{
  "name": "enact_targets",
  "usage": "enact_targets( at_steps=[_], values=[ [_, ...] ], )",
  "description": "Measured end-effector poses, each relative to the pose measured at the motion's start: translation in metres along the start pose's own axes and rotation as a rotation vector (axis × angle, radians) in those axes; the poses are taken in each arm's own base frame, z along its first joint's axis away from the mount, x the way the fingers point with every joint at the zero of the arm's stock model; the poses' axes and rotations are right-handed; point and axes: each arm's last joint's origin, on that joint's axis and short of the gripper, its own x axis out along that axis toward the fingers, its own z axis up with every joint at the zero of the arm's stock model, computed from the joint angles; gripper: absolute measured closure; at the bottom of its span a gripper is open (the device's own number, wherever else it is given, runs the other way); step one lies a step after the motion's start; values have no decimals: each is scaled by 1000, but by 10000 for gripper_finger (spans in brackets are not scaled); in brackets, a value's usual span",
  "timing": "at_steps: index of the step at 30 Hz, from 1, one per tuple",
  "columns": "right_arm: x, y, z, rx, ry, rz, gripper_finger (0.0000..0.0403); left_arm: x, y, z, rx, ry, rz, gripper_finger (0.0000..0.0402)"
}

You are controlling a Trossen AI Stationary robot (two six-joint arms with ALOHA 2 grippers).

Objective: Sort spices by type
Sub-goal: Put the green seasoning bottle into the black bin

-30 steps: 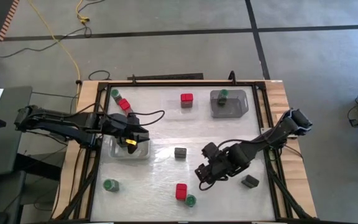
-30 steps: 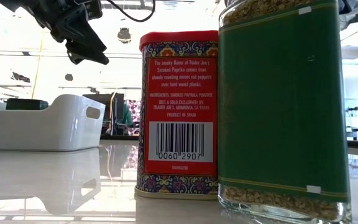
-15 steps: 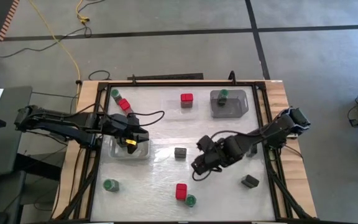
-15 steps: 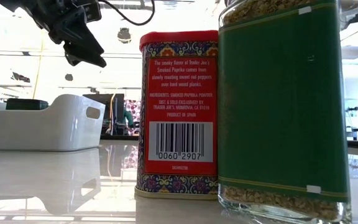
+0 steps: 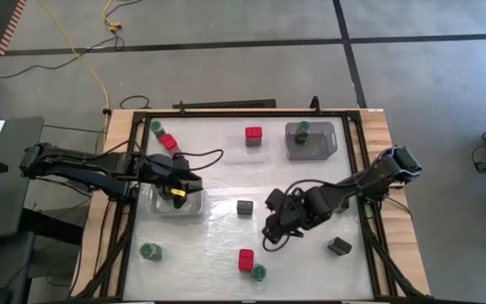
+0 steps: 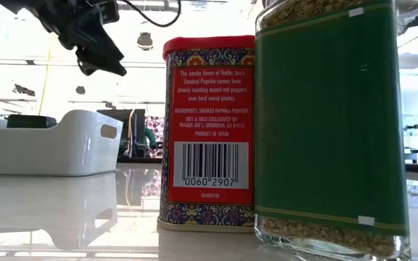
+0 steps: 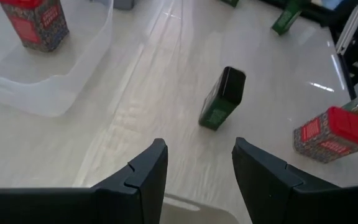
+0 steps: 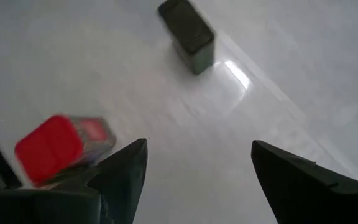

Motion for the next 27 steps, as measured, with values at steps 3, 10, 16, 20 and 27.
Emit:
enact_targets(
  at_steps=[3,10,16,20,27],
  values=[
    [-2,5,-6,-12,-3,23,88,0,0,1,-13,-13,-3,230],
    [-6,9,-16,-70,-15,13,88,0,4,1,-122,-51,117,230],
    [-17,-13,-34,-122,28,-55,88,0,17,6,-290,-102,208,230],
    [-28,-39,-54,-128,26,-30,88,0,26,9,-409,-131,247,230],
    [-36,-90,-84,-140,-39,67,88,-1,39,12,-519,-174,311,230]
  ],
)
